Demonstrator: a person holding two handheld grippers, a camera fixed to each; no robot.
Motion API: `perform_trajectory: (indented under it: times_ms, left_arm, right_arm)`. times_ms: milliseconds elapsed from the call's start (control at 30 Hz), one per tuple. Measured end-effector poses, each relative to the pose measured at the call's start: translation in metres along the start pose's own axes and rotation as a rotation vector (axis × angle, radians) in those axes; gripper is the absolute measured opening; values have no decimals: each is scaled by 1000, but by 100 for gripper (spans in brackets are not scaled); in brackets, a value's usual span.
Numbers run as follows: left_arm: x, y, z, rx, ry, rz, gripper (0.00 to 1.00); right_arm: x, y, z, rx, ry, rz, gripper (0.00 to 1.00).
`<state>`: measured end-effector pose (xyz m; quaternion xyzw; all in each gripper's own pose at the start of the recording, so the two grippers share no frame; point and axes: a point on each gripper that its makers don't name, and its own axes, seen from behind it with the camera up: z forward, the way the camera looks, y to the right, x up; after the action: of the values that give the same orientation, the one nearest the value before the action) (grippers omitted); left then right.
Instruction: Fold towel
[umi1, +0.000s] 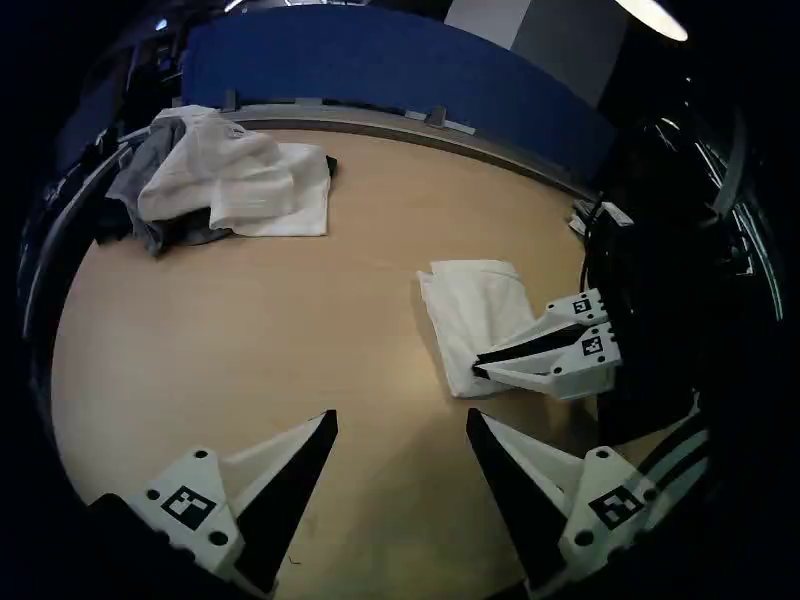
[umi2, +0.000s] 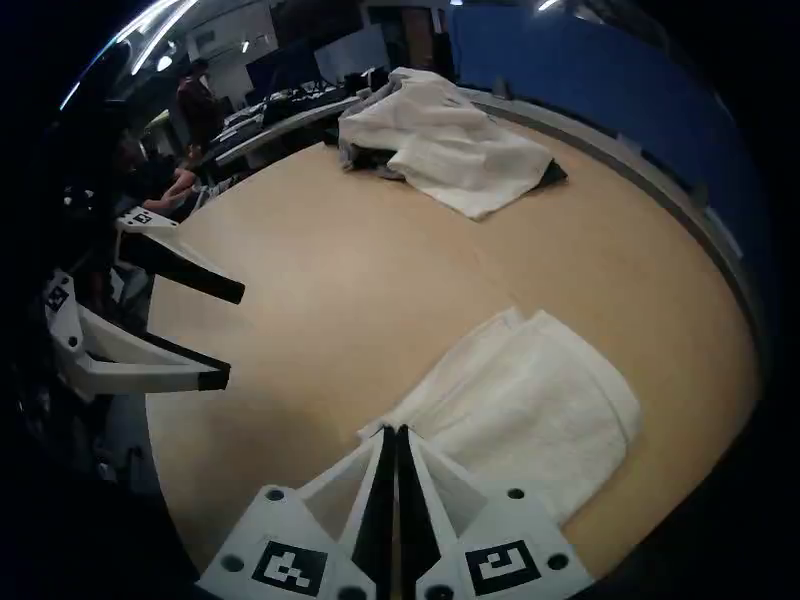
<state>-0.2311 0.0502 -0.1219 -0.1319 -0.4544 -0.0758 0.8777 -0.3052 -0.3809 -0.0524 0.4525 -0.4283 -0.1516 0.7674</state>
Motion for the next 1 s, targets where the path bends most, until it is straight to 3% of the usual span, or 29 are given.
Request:
perform_trajectory:
  times_ms: [200,300,433,533,1000]
  left_arm:
    - [0,2,1,0,-1,4,96]
    - [0,2,2,1,-2,5,96]
    - [0,2,2,2,-2,6,96]
    - [1,1,3,2,-2,6,96]
    - [5,3,2,-1,2,11,96]
  right_arm:
    - [-6,-4,0,19,-9,1,3]
    - [-10,-8,2,33,-16,0,9]
    - [-5,-16,0,60,8,4,46]
    - [0,-21,-3,75,27,5,62]
    - [11,-13,-15,57,79,16,96]
